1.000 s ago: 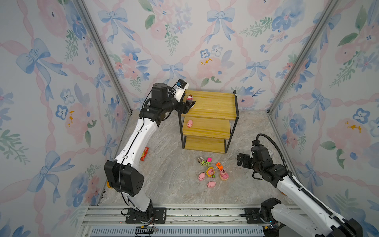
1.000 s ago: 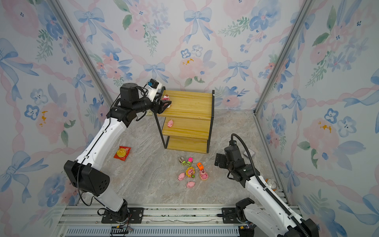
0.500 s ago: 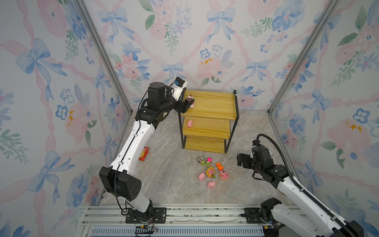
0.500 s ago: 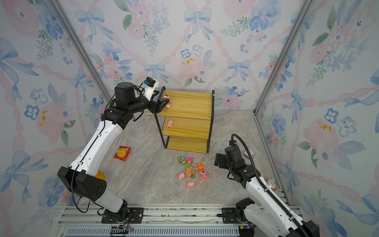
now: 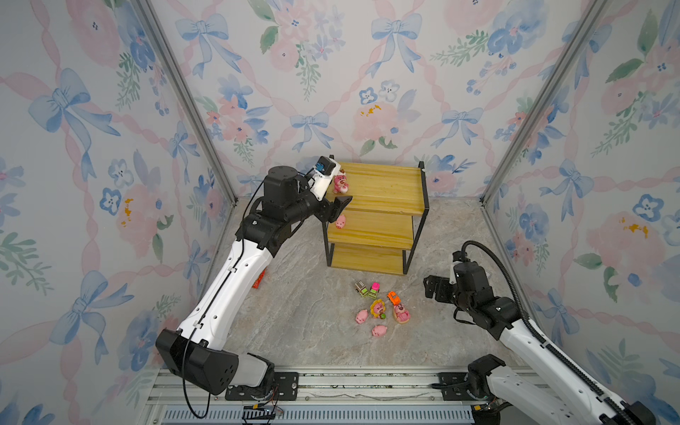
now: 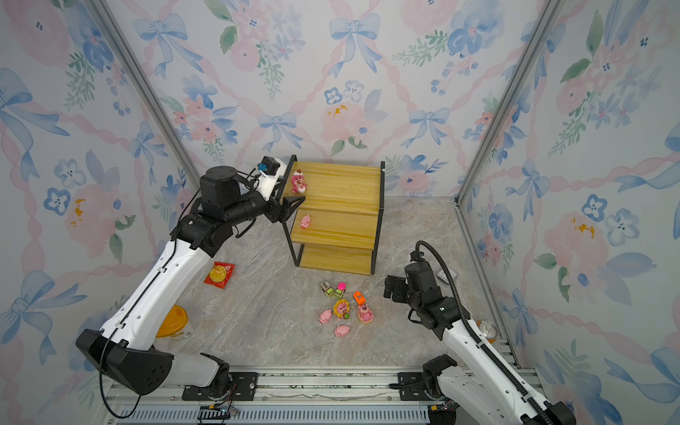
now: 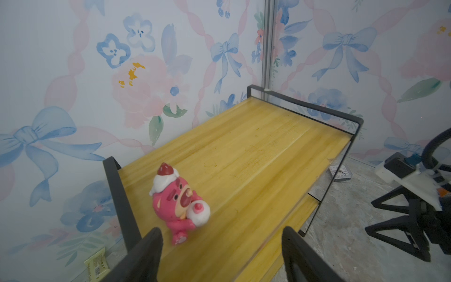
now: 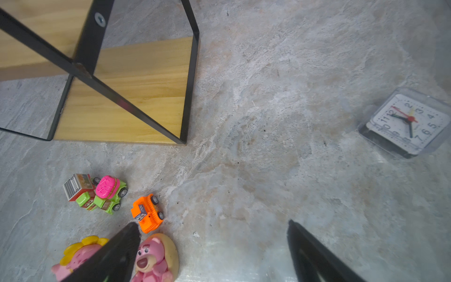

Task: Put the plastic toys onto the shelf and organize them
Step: 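Open the left gripper and withdraw it while the right gripper moves over the pile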

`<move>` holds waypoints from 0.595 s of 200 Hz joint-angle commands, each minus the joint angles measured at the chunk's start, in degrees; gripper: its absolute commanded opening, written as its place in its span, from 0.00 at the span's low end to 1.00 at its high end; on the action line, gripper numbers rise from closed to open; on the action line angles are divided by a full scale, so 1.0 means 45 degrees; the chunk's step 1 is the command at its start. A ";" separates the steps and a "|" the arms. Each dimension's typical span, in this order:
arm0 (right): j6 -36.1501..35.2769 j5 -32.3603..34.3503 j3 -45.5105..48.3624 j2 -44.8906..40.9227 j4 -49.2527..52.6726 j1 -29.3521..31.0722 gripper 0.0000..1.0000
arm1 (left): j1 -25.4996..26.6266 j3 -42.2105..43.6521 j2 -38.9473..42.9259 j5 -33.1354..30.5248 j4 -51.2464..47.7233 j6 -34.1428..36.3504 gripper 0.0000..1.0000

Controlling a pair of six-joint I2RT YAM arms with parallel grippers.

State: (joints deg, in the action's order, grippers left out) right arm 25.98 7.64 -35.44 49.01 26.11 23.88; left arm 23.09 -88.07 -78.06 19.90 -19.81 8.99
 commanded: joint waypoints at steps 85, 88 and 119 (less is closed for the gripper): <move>0.0214 -0.0320 -0.0170 0.1451 -0.0228 0.3813 0.98 | 0.1217 0.8054 0.4242 -0.0185 0.1672 -0.3851 0.77; 0.0249 -0.0236 -0.0203 0.1525 -0.0198 0.3951 0.98 | 0.1260 0.8230 0.4271 -0.0211 0.1747 -0.3951 0.77; 0.0421 0.0498 -0.0334 0.2359 0.0152 0.4747 0.97 | 0.1604 0.9786 0.4430 -0.0025 0.3074 -0.5035 0.77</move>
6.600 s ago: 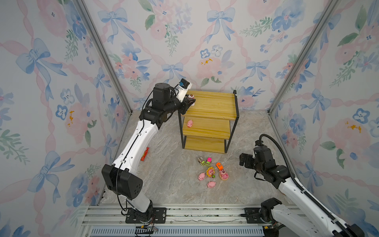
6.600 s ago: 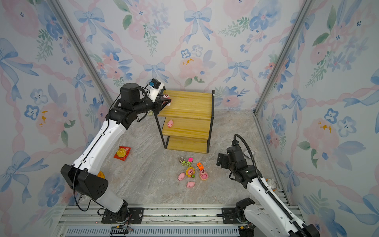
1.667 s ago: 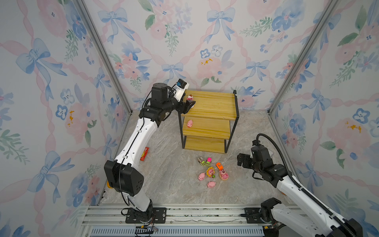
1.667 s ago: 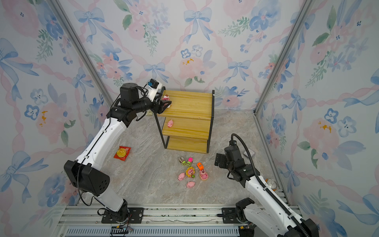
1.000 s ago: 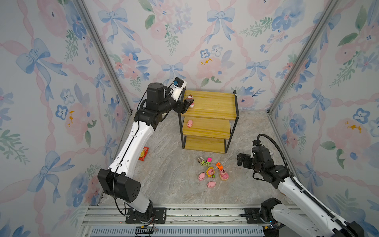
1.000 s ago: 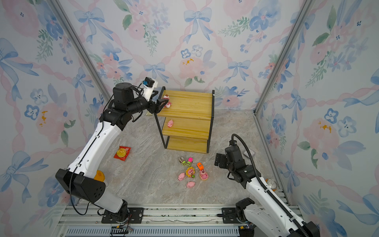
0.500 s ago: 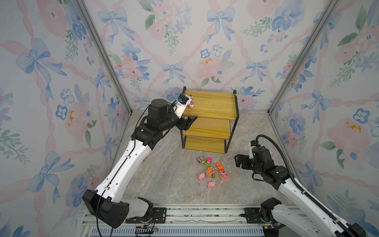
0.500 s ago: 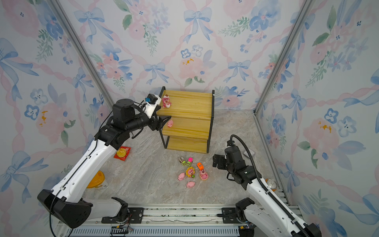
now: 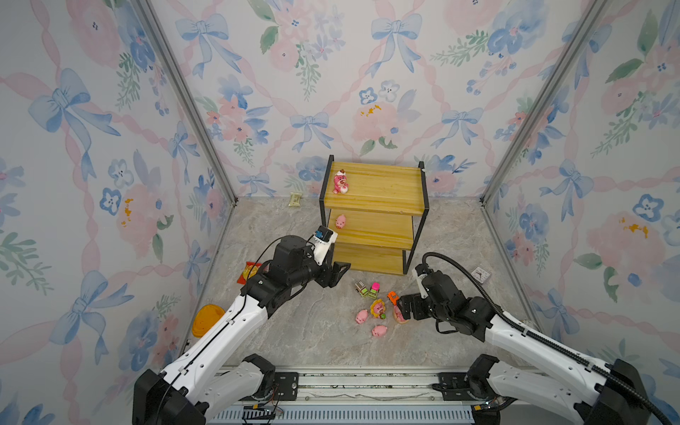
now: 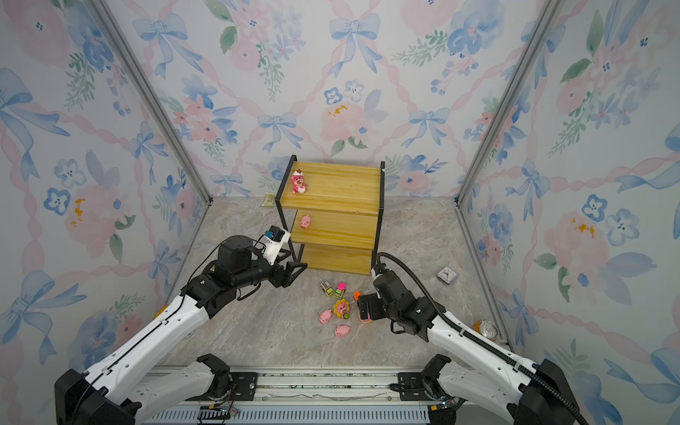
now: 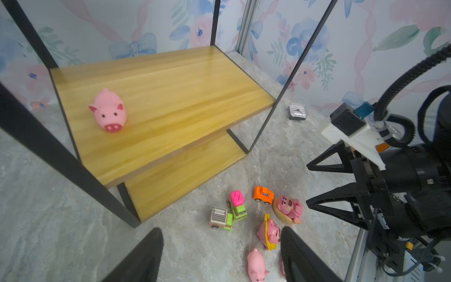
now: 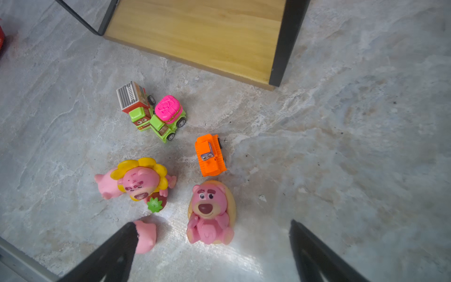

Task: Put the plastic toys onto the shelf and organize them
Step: 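Open the left gripper and withdraw it while the right gripper moves over the pile, then lower the right gripper onto the pink pig with yellow flower collar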

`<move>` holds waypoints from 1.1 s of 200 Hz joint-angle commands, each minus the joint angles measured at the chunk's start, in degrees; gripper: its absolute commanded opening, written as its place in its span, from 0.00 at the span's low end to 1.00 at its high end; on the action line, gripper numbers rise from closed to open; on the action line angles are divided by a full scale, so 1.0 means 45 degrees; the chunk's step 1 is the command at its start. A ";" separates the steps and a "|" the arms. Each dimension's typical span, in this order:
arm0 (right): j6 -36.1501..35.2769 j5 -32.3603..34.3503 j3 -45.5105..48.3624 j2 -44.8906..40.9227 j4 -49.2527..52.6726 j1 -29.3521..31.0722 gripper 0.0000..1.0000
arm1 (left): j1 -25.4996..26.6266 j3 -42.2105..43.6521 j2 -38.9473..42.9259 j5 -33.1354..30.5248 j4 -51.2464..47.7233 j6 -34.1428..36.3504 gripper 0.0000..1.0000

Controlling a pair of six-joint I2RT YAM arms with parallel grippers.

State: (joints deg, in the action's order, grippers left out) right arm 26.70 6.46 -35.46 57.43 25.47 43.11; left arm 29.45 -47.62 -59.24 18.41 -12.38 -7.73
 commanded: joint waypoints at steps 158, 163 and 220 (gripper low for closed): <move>-0.0842 0.0008 -0.3439 0.4814 0.0585 0.2646 0.83 | 0.0175 0.2466 -0.1114 -0.0263 0.2010 -0.1951 0.76; -0.0919 -0.0023 -0.3561 0.4981 0.0677 0.2633 0.83 | 0.0158 0.2483 -0.1115 -0.0264 0.2023 -0.1938 0.76; -0.1574 -0.0648 -0.4543 0.6432 0.1087 0.2630 0.78 | -0.0031 0.2736 -0.1398 -0.0021 0.2088 -0.1950 0.76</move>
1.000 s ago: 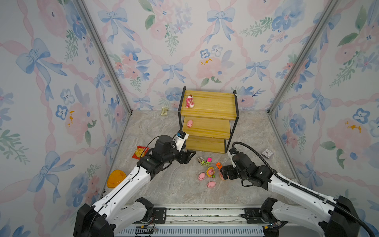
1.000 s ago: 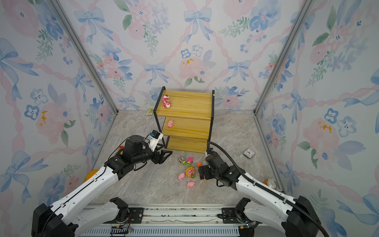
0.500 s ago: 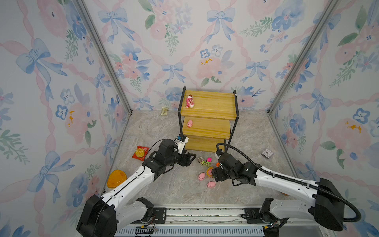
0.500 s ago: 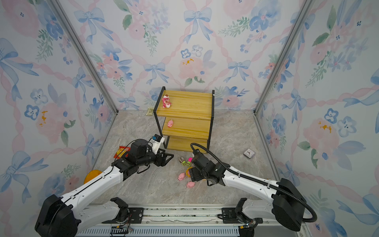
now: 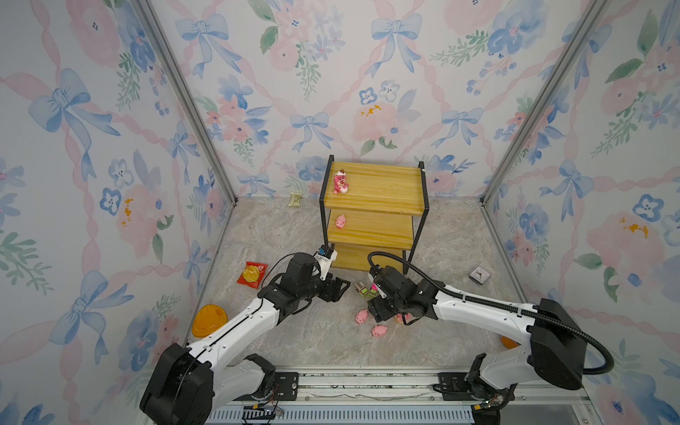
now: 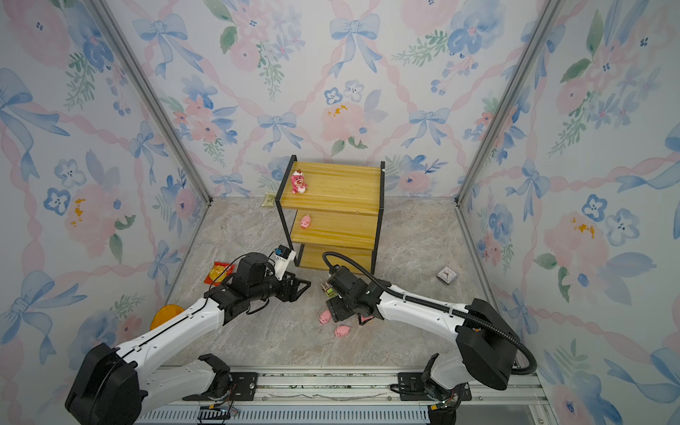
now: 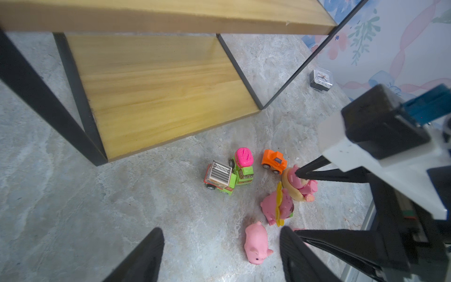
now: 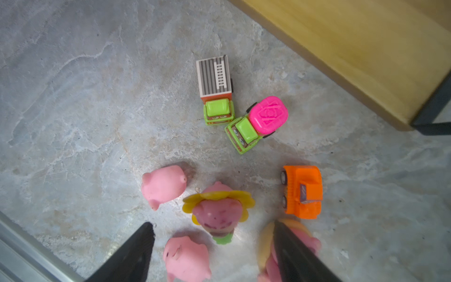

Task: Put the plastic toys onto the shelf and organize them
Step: 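Lower the right gripper onto the pink pig with yellow flower collar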

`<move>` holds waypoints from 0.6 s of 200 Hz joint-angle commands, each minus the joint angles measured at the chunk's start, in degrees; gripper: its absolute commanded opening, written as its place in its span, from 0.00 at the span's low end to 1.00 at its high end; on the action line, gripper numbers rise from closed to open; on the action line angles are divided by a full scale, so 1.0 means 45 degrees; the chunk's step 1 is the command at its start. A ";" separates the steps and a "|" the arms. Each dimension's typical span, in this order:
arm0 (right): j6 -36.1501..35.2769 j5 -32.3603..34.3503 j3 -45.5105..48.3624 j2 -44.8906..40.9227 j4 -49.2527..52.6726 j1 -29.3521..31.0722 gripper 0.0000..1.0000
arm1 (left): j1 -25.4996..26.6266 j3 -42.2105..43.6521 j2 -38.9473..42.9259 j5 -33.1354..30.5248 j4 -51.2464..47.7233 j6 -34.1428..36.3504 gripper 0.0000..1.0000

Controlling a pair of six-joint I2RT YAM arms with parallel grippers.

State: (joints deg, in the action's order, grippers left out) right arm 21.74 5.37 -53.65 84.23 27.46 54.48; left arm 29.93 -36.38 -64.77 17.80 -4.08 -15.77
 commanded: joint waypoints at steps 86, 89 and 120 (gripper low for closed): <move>-0.0845 -0.0547 -0.0710 0.1388 0.0710 0.0004 0.74 | -0.0338 0.0392 -0.0054 0.0243 0.0446 -0.0265 0.76; -0.0853 -0.0553 -0.0697 0.1399 0.0696 -0.0024 0.74 | -0.0343 0.0402 -0.0041 0.0243 0.0438 -0.0282 0.76; -0.0940 -0.0577 -0.0754 0.1571 0.0617 -0.0107 0.73 | -0.0343 0.0425 -0.0074 0.0263 0.0460 -0.0310 0.76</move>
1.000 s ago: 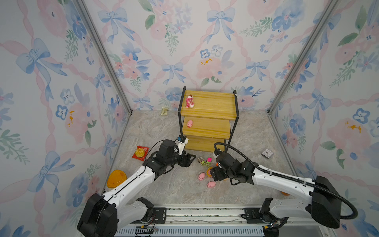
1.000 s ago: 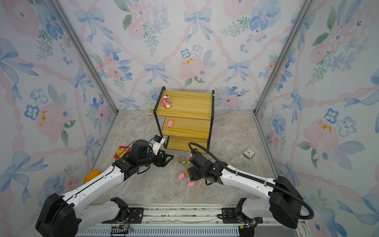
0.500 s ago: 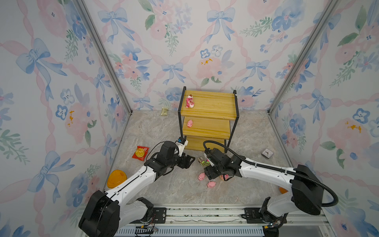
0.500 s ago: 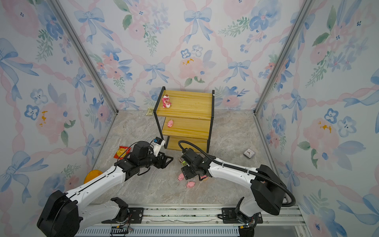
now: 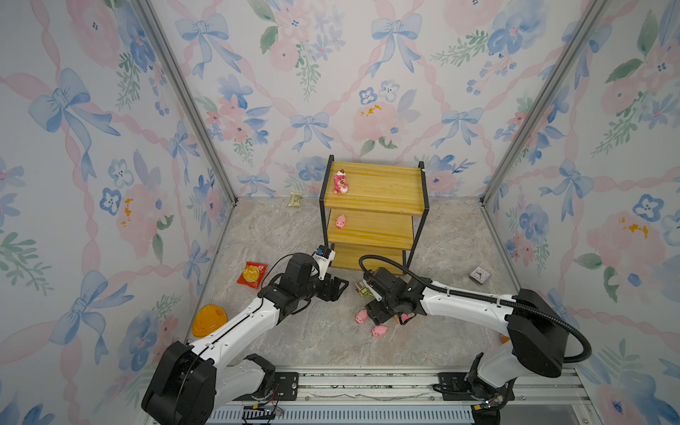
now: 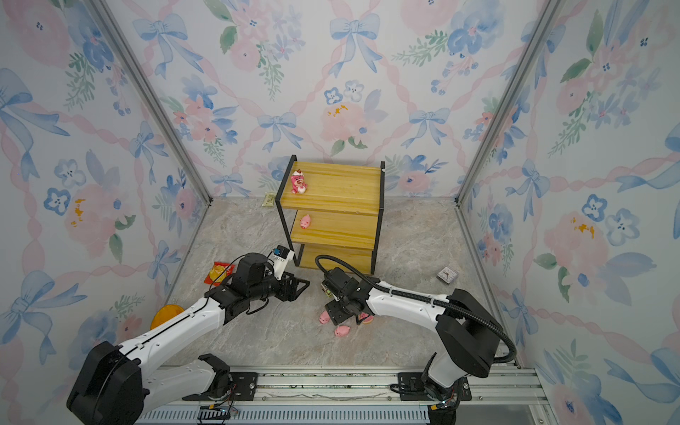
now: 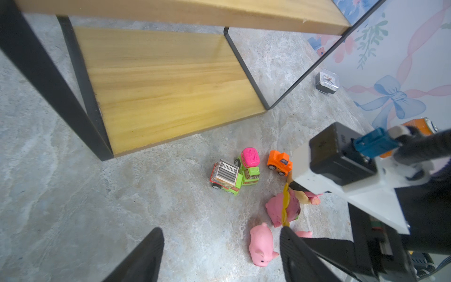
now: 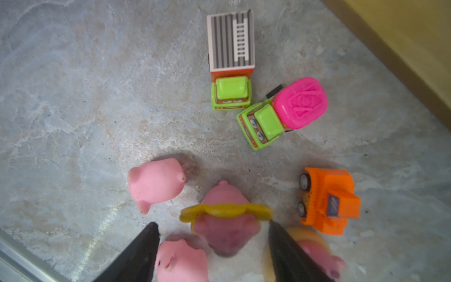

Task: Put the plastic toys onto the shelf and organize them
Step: 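Lower the right gripper onto the pink pig with yellow flower collar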

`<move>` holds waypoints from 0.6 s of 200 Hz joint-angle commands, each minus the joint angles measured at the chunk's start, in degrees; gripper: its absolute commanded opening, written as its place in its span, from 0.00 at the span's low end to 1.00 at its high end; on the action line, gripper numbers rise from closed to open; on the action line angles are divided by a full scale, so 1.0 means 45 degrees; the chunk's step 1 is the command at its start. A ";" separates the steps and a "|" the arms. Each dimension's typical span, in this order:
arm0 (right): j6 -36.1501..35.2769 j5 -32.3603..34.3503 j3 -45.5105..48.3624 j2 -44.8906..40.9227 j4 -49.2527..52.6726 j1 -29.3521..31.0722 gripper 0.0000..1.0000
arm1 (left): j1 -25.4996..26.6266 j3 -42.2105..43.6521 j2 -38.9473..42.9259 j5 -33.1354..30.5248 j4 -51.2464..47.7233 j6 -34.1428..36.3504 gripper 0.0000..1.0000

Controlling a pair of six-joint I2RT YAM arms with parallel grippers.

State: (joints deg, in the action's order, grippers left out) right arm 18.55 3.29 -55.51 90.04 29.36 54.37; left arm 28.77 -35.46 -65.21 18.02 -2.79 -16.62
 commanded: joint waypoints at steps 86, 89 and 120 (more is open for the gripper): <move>-0.0120 -0.0221 0.0006 0.0532 -0.0253 -0.0212 0.73 | -0.0125 0.0178 -0.0075 0.0346 0.0229 -0.0261 0.76; -0.0115 -0.0223 0.0054 0.0479 -0.0282 -0.0208 0.73 | -0.0125 0.0167 -0.0064 0.0355 0.0229 -0.0263 0.76; -0.0036 -0.0173 0.0393 -0.0015 -0.0302 -0.0226 0.73 | -0.0125 0.0100 -0.0118 0.0325 0.0232 -0.0300 0.76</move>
State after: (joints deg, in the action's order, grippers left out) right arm 18.39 2.96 -55.13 92.09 28.10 53.71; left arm 28.67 -35.44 -65.21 18.50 -2.63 -17.21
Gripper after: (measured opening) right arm 0.731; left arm 0.759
